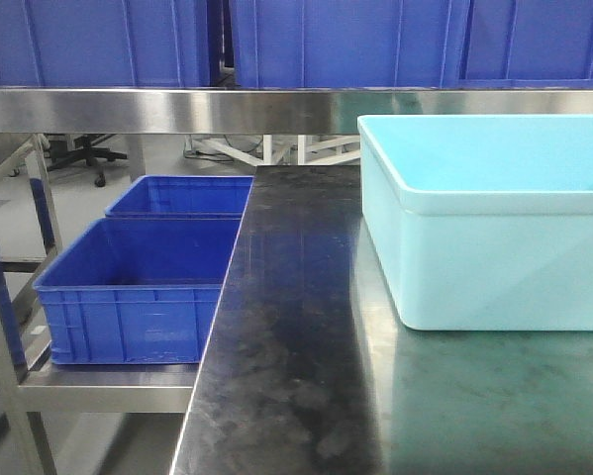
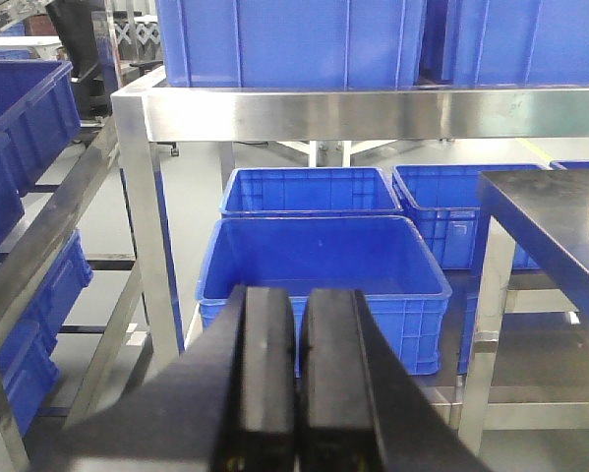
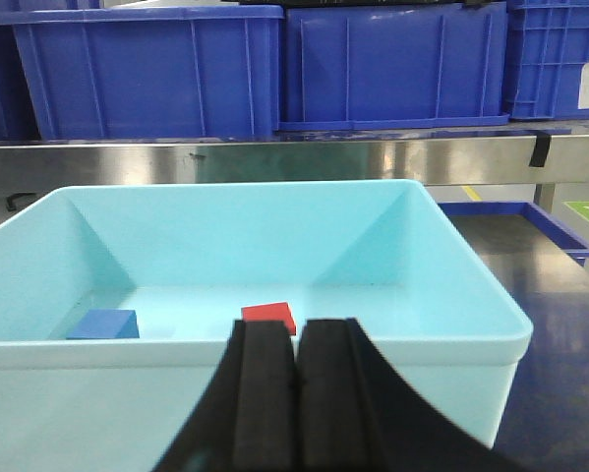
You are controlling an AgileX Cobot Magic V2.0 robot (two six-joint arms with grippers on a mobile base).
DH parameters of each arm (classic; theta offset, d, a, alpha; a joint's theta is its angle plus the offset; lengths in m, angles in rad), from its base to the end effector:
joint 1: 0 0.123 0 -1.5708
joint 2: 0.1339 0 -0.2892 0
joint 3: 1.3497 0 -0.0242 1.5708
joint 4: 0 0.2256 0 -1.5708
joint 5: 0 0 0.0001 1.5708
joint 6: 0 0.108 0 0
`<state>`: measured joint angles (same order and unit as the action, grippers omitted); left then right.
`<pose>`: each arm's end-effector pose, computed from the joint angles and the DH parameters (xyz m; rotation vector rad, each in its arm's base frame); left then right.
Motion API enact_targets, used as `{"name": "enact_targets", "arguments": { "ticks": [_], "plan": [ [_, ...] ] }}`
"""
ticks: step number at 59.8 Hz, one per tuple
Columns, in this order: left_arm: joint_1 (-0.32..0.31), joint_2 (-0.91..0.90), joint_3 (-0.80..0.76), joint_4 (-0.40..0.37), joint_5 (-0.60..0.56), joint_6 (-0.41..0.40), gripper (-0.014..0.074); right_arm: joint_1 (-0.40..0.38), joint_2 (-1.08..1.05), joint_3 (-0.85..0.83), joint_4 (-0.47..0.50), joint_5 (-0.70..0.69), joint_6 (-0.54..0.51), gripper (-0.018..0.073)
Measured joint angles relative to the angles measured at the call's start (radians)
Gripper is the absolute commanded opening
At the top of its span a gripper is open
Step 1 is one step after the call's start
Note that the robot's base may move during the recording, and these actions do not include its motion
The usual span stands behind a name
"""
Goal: Pick red cube and place on left shelf
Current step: 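Reach the right gripper down into the light-blue bin toward the red cube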
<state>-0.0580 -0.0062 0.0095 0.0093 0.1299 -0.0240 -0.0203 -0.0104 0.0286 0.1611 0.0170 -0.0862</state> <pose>0.0437 -0.0024 0.1978 0.0340 1.6167 -0.0552 0.0443 -0.0006 0.2039 0.0701 1.5171 0.0457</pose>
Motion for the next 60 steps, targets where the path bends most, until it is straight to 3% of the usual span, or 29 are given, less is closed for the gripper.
{"name": "enact_targets", "arguments": {
  "ticks": [60],
  "plan": [
    [0.000,0.000,0.000,0.000,0.000,0.000,0.0102,0.000,0.000,0.000,0.000,0.000,0.000,0.0046]
  ]
}}
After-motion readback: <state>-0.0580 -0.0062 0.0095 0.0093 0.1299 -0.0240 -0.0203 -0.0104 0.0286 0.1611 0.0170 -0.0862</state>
